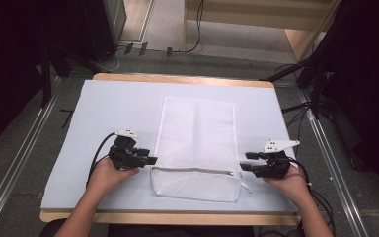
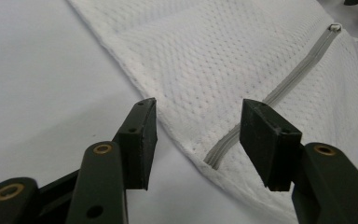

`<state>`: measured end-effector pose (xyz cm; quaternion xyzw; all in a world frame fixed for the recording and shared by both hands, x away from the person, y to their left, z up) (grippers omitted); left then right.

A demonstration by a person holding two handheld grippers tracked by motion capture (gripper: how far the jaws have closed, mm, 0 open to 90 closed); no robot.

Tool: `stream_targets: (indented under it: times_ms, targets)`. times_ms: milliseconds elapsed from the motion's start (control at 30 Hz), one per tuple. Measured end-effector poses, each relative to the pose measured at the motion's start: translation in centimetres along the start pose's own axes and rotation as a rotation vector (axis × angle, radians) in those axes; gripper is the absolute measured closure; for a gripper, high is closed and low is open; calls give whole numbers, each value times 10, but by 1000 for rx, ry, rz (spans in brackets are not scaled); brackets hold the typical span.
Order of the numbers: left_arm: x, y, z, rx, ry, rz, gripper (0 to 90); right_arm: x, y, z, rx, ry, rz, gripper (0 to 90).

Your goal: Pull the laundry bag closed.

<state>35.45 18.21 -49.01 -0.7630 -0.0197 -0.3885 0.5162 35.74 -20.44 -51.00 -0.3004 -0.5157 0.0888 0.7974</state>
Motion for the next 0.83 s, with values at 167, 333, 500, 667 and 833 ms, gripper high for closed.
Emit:
stream_targets:
  times_ms: [167,333,500,667,833]
  targets:
    - [-1,-6,10,17,2,-20,412,-4,-9,-10,-63,25,-20,445]
    - [-5,-8,21,46,14,-27,370,-8,-16,-20,-125,57,-30,417]
    - [-6,-8,30,70,2,-38,329,-11,-17,-25,-148,94,-24,382]
    - [-7,-9,36,101,-3,-44,283,-12,-15,-27,-158,113,-23,350]
    - [-9,-7,42,146,10,-43,262,-12,-10,-28,-163,130,-24,324]
Point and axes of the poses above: each handheld gripper's, and its own axes: y roughly forward along the jaws, x roughly out of its top, z roughly to its left, the point moved 7 cm from there along y, roughly forward along the jaws, and after that the axes turned 13 degrees about x, right-handed, at the moved point
